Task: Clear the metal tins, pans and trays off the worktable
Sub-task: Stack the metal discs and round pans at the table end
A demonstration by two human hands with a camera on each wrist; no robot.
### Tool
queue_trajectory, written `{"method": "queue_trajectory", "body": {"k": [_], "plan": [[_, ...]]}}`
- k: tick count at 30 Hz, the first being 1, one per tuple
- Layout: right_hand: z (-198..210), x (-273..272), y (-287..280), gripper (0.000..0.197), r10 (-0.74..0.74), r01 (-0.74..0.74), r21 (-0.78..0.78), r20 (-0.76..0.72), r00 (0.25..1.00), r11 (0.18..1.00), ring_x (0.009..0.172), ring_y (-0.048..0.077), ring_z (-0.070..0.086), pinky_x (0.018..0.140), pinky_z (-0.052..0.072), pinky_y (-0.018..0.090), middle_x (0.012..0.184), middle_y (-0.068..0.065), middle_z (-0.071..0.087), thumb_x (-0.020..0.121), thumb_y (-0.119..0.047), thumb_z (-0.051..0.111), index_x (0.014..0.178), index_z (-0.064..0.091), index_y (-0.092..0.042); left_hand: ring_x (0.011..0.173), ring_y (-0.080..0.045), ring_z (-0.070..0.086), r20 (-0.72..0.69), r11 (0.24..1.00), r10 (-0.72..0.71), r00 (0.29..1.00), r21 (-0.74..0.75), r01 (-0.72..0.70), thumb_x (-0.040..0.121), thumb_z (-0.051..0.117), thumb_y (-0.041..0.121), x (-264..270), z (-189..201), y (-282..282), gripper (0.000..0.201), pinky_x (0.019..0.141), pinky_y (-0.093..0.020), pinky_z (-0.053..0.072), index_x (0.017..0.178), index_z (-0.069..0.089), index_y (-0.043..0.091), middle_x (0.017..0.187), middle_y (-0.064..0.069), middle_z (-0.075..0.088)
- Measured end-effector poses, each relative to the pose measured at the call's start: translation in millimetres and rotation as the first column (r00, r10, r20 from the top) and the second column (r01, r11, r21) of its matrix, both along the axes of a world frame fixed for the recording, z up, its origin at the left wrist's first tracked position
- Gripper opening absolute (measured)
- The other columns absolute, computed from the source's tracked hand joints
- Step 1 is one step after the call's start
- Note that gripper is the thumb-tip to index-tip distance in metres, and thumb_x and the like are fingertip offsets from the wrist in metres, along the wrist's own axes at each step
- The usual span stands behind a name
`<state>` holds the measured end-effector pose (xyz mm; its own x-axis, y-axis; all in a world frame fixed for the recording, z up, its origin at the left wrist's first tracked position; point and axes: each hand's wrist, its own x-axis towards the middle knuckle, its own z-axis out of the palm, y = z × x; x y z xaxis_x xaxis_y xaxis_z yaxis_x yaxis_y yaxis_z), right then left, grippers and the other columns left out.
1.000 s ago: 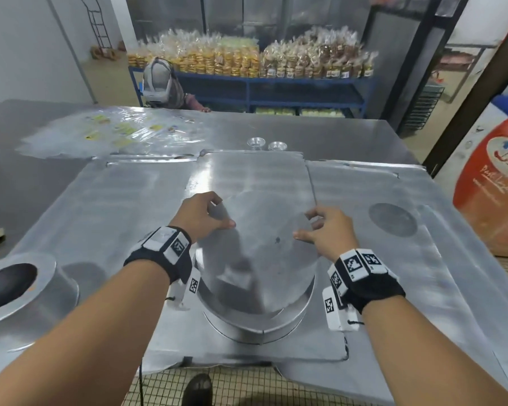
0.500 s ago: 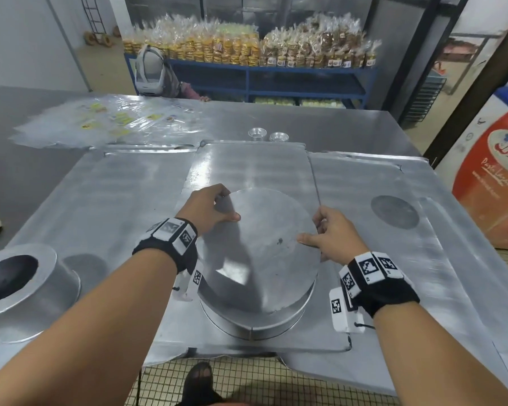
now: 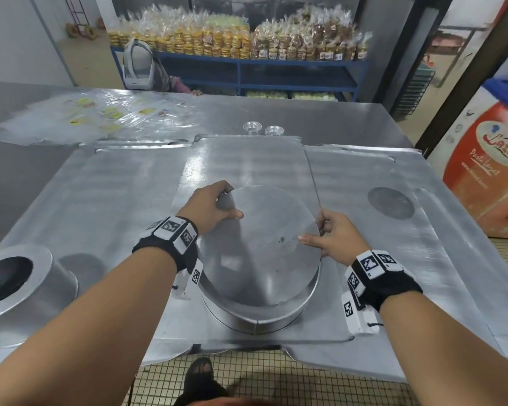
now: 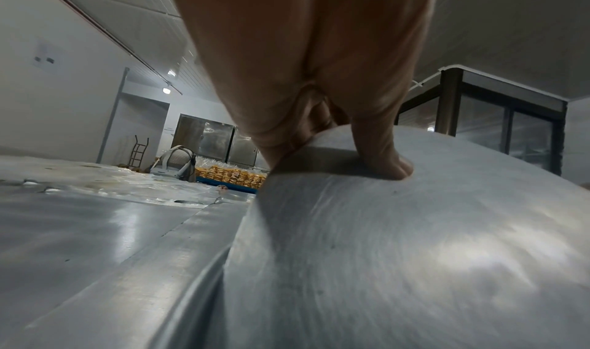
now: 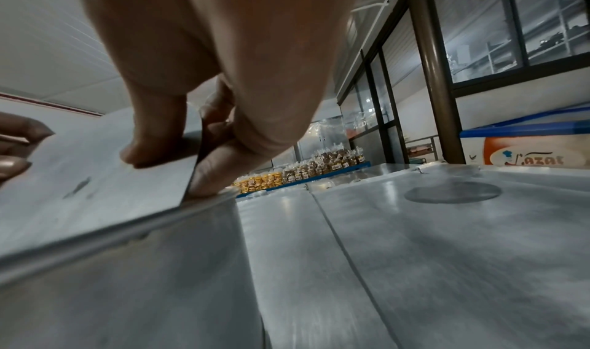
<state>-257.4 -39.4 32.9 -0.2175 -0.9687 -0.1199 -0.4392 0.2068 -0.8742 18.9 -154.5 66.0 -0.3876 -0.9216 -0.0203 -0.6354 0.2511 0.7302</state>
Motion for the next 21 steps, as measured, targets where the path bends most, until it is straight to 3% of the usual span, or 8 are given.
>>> {"method": "queue_trajectory", "body": {"k": [3,5,7,9,12,15,18,21], "plan": [[4,0,0,0.046,0.033,-0.033,0.046,-0.01,0.999,0.998,0.066,0.027,0.063,0.058,0.059,0.056,0.077,0.031,0.065,0.055,-0.036,0.091,0.066,0.049,-0.023,0.101,-0.021,0.054,0.047,1.0,-0.017,0.999,0.009,0.016,0.079,0.085,0.029,-2,-2,-2,0.042,0.073,-0.024,0.038,0.11,0.056,0.023,0.11,-0.002,0.057],[2,-2,0,0.046,0.043,-0.041,0.046,-0.041,0.998,0.998,0.062,0.023,0.06,0.059,0.057,0.049,0.071,0.029,0.063,0.055,-0.034,0.092,0.064,0.049,-0.02,0.099,-0.02,0.054,0.031,1.0,-0.023,0.999,0.014,0.023,0.08,0.084,0.028,-2,-4,-1,0.042,0.076,-0.025,0.037,0.111,0.057,0.021,0.11,-0.001,0.057],[-2,-4,-1,0.052,0.072,-0.068,0.039,-0.135,0.988,0.997,0.057,0.016,0.051,0.057,0.05,0.039,0.058,0.014,0.056,0.048,-0.044,0.09,0.064,0.049,-0.016,0.091,-0.014,0.056,-0.007,0.998,-0.069,0.998,0.008,0.069,0.08,0.085,0.026,1,-4,0,0.034,0.07,-0.022,0.039,0.099,0.056,0.026,0.099,0.004,0.061],[-3,-7,-3,0.053,0.116,-0.105,0.067,-0.2,0.973,0.992,0.055,0.014,0.046,0.06,0.045,0.032,0.057,0.001,0.052,0.051,-0.042,0.091,0.065,0.05,-0.012,0.082,-0.004,0.056,-0.007,0.992,-0.126,0.992,0.014,0.126,0.081,0.083,0.025,4,-3,0,0.031,0.068,-0.02,0.039,0.095,0.055,0.028,0.088,0.011,0.061],[3,-8,-8,0.039,0.219,-0.192,0.14,-0.209,0.953,0.971,0.066,0.011,0.062,0.072,0.058,0.035,0.07,-0.007,0.067,0.06,-0.033,0.092,0.08,0.065,-0.013,0.085,-0.012,0.055,0.018,0.987,-0.156,0.988,0.041,0.155,0.09,0.075,0.03,2,-1,1,0.029,0.073,-0.026,0.04,0.111,0.055,0.024,0.092,0.01,0.059],[11,-2,-13,0.032,0.236,-0.23,0.175,-0.012,0.972,0.957,0.088,0.022,0.074,0.083,0.06,0.046,0.098,0.003,0.076,0.08,-0.028,0.081,0.107,0.066,-0.021,0.093,-0.019,0.052,0.016,0.989,-0.138,0.99,0.051,0.137,0.101,0.06,0.033,-1,-4,-1,0.018,0.076,-0.029,0.038,0.114,0.051,0.023,0.095,0.005,0.057],[12,4,-11,0.012,0.095,-0.116,0.13,0.158,0.983,0.985,0.074,0.029,0.065,0.072,0.058,0.048,0.091,0.018,0.068,0.099,-0.022,0.059,0.107,0.056,-0.013,0.083,-0.021,0.05,0.006,0.996,-0.075,0.997,0.043,0.075,0.104,0.051,0.034,-7,-11,-3,0.012,0.068,-0.026,0.038,0.105,0.053,0.022,0.082,0.005,0.055],[3,-2,-9,0.01,0.024,-0.03,0.057,0.101,0.995,0.998,0.075,0.027,0.062,0.079,0.057,0.055,0.084,0.027,0.063,0.095,-0.011,0.064,0.101,0.061,-0.004,0.089,-0.021,0.053,0.005,0.997,-0.05,0.999,0.055,0.05,0.103,0.053,0.034,-13,-14,-4,0.02,0.073,-0.026,0.042,0.113,0.058,0.018,0.094,0.0,0.06]]}}
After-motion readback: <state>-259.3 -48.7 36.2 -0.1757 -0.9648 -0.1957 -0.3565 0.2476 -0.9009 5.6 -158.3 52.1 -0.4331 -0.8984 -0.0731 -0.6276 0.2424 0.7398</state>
